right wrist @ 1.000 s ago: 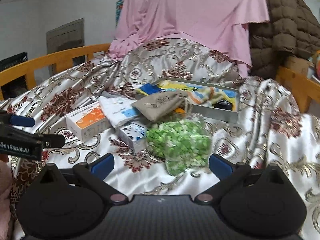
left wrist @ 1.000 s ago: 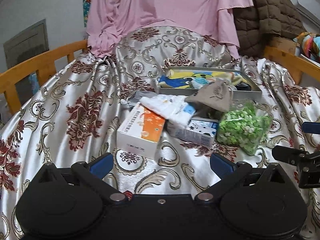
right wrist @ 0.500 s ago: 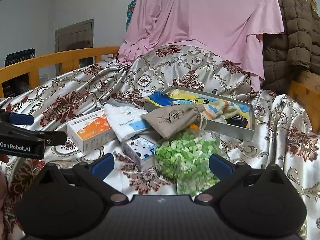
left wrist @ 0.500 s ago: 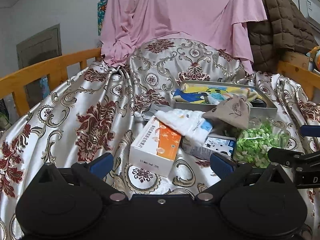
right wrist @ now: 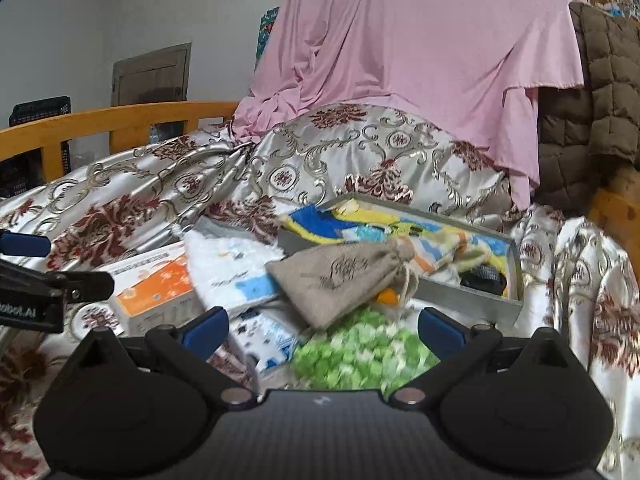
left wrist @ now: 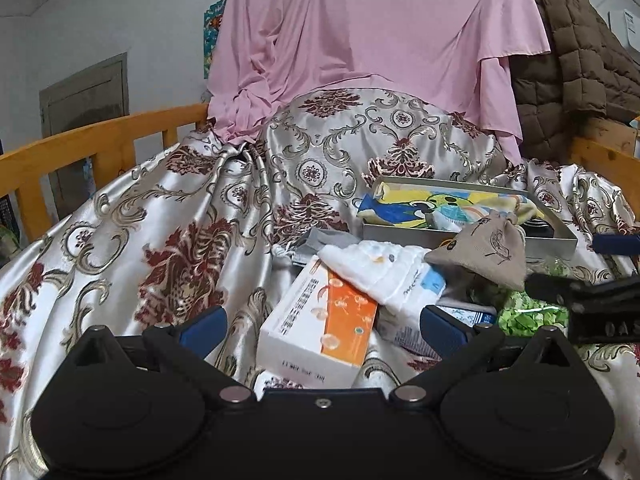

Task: Organize soft objects
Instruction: 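Move both tools toward the beige pouch and green bead bag, then grasp the white folded towel with the left tool while the right tool grasps the beige drawstring pouch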

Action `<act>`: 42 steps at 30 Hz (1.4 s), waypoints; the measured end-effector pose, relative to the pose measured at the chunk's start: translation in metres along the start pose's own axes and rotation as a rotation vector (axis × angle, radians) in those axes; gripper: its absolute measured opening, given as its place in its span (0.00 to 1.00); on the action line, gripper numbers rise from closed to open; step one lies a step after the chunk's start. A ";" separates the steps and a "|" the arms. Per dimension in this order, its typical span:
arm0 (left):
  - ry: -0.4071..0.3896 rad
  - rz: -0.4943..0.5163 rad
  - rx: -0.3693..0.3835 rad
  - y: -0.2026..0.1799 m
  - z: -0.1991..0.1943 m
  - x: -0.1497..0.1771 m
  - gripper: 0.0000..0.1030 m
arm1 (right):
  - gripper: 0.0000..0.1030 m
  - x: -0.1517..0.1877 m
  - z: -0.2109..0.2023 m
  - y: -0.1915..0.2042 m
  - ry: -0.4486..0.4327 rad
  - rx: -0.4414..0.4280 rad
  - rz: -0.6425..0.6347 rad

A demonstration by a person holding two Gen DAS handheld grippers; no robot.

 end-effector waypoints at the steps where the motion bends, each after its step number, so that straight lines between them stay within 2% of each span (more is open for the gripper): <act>1: -0.004 0.002 0.004 -0.001 0.003 -0.001 0.99 | 1.00 -0.003 0.004 0.000 -0.007 0.001 -0.002; 8: -0.030 -0.015 0.030 0.000 0.030 -0.010 0.99 | 1.00 -0.018 0.035 -0.004 -0.052 -0.004 0.020; 14: -0.038 -0.013 0.038 -0.002 0.050 -0.014 0.99 | 1.00 -0.012 0.053 -0.006 -0.043 -0.011 0.022; 20: -0.035 -0.002 0.053 -0.008 0.059 -0.013 0.99 | 1.00 -0.006 0.057 -0.007 -0.039 -0.014 0.029; 29: -0.030 0.073 0.037 -0.017 0.065 -0.012 0.99 | 1.00 -0.007 0.057 -0.012 -0.044 -0.001 0.039; 33: -0.014 0.150 0.046 -0.025 0.072 -0.014 0.99 | 1.00 -0.007 0.057 -0.017 -0.046 0.018 0.043; 42: -0.007 0.443 0.097 -0.059 0.086 -0.017 0.99 | 0.99 -0.013 0.056 -0.035 -0.055 0.032 0.078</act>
Point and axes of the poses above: each gripper's, at about its wrist camera, not at the fingertips, and z roughly the way its jaws point, y to its left, x to its underside, the point moved 8 cm from there along z, roughly the way its jaws point, and after that the axes turned 13 degrees about z, right-handed, at the moved point
